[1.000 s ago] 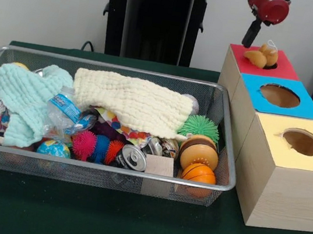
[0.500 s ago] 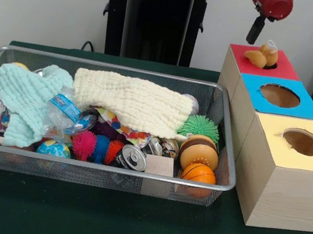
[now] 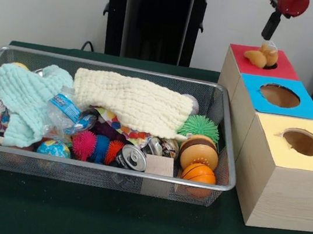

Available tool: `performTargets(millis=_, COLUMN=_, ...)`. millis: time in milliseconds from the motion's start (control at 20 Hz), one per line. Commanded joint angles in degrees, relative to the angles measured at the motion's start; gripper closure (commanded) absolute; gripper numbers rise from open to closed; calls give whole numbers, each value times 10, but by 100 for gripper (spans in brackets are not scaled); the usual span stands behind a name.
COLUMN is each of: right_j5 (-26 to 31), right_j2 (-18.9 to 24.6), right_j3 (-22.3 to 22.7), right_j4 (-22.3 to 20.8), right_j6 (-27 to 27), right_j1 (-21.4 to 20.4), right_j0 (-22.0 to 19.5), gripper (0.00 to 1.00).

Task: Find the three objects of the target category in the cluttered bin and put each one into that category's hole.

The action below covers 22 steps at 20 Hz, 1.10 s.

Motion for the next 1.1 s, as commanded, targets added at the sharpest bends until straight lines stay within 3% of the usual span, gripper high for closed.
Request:
performTargets(millis=50, right_j5=-1, right_j2=33, right_j3=-48, right_j4=25, right_j6=109, right_j1=50, right_j0=-18, gripper=100)
performTargets(millis=200, right_j5=-47, right_j2=56, right_j3=-33, right_j4=31, right_j6=101, right_j1=68, right_j0=-33, gripper=100)
performTargets(millis=600, right_j5=-92, right_j2=79, right_j3=-20, right_j4=36, right_j6=99, right_j1=91, right_j0=-44, gripper=100)
performTargets(millis=850, right_j5=-161, right_j2=127, right_j3=-22, right_j4=45, right_j6=105, right_j1=125, right_j0=-74, gripper=100)
performTargets(millis=1100, right_j5=-157, right_j2=139, right_j3=-28, right_j4=57, right_j6=112, right_j1=115, right_j0=-76, gripper=100)
